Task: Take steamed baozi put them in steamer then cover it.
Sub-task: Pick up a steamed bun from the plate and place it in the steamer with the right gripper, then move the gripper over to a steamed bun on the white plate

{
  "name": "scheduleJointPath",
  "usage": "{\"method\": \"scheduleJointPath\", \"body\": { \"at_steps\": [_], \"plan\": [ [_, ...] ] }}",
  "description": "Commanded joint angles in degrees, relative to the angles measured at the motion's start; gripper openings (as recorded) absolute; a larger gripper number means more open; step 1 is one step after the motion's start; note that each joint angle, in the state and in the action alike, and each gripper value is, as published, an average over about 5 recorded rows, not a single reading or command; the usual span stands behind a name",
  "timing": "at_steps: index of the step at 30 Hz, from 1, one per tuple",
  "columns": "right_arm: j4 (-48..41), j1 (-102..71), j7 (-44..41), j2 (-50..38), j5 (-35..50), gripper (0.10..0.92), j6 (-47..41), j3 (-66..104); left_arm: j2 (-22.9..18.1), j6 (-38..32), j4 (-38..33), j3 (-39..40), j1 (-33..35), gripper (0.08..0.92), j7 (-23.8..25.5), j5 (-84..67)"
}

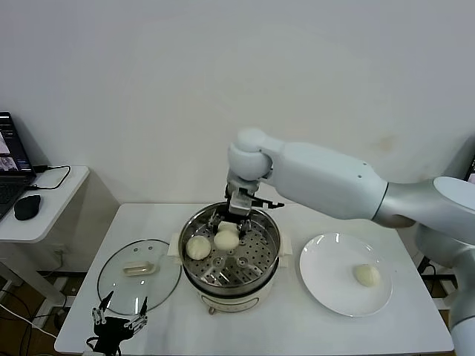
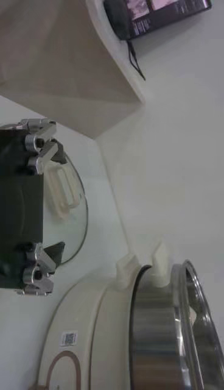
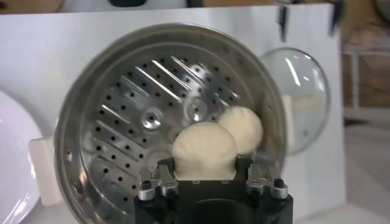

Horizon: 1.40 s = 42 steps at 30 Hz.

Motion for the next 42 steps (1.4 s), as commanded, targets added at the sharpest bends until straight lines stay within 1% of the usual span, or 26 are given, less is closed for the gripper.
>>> {"method": "scheduleJointPath", "body": {
  "at_steps": [1,18,23,26,31,34,38,40,42],
  "plan": [
    [3.25,-0.65,-0.28,1.55,-1.26,0.613,2.14,-3.74,-0.07,0.09,-0.05,0.11,-0.20,0.823,0.12,-0.22],
    [2.68,-2.42,-0.14,3.02,-1.66,0.611,1.64,-5.54,0.13,0.11,0.39,0.17,-0.55,0.823,0.17,-0.34],
    [2.86,-2.43,0.45,2.68,-0.85,0.619,-0.29,-6.23,0.07,0.11,0.44,0.32,-0.66,0.823,0.18,-0.33],
    [2.65,-1.92,0.94,2.47,-0.80,0.658,-2.46,-5.58,0.00,0.12,0.39,0.47,-0.62,0.823,0.19,-0.28],
    [3.39,-0.24,1.37,0.61,1.34,0.784,-6.73,-2.81,-0.02,0.12,0.41,0.61,-0.54,0.823,0.21,-0.26],
    [5.05,1.21,1.50,-2.33,2.61,0.817,-10.44,0.11,0.05,0.15,0.43,0.77,-0.69,0.823,0.30,-0.23],
    [8.60,3.46,2.33,-9.21,4.38,0.822,-19.31,3.95,0.20,0.25,0.15,1.09,-0.93,0.823,0.54,-0.18],
    [10.62,4.70,3.20,-13.75,6.29,0.823,-26.23,5.20,0.32,0.29,-0.10,1.21,-0.94,0.823,0.70,-0.20],
    [12.55,5.65,3.91,-18.66,10.18,0.823,-34.92,5.89,0.52,0.35,-0.38,1.29,-0.85,0.823,0.81,-0.35]
  ]
}}
